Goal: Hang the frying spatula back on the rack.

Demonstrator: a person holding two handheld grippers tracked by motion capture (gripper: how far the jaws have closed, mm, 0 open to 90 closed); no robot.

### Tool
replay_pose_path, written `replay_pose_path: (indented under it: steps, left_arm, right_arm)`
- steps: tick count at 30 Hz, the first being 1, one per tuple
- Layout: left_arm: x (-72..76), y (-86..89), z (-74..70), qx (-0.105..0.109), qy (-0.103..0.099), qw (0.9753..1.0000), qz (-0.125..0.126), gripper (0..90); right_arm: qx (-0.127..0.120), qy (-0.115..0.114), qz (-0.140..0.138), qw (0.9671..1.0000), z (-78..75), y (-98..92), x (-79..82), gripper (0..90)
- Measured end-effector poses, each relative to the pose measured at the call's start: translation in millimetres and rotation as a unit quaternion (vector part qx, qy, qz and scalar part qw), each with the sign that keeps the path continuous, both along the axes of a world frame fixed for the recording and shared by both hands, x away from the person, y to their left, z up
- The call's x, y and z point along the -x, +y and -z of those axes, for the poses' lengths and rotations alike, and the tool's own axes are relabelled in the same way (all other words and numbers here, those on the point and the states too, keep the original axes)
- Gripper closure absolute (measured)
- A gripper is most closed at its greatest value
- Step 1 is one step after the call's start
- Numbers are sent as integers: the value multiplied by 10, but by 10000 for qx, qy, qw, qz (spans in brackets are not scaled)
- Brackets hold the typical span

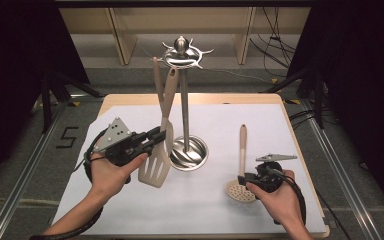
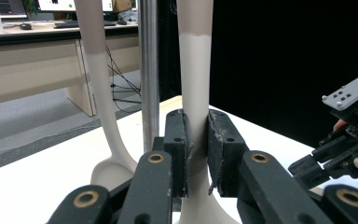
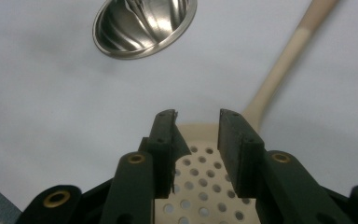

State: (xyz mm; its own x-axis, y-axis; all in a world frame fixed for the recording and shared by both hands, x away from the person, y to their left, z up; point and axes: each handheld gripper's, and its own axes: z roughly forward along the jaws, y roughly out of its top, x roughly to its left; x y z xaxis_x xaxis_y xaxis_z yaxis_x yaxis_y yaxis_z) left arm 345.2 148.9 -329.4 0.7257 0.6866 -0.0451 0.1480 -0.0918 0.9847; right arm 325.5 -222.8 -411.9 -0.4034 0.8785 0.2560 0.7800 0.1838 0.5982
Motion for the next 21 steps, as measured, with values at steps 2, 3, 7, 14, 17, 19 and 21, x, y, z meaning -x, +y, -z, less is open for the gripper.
replay_pose_path:
  steps: [2, 3, 7, 14, 17, 19, 21]
  left_arm:
    - [-10, -17, 7, 17, 17, 10000, -22, 783]
    - [-16, -26, 11, 11, 22, 10000, -27, 783]
    - [-49, -64, 28, 23, 29, 10000, -26, 782]
    - [-81, -107, 56, 22, 36, 10000, -47, 781]
    - [-91, -119, 64, 12, 15, 10000, -59, 780]
    - [-98, -122, 66, -12, -13, 10000, -65, 780]
    - [-103, -129, 68, -22, -15, 10000, -69, 779]
  right_arm:
    - [51, -37, -25, 10000, 0, -9, -3, 671]
    - [93, -109, -104, 9998, 7, -20, -15, 671]
    - [166, -125, -60, 9998, 2, -26, -9, 670]
    - [-7, 37, 16, 10000, 1, -22, 3, 669]
    - [-3, 22, 16, 10000, 0, -27, 1, 668]
    - [8, -20, -15, 10000, 5, -35, -4, 668]
    - [19, -28, -22, 10000, 9, -41, -5, 668]
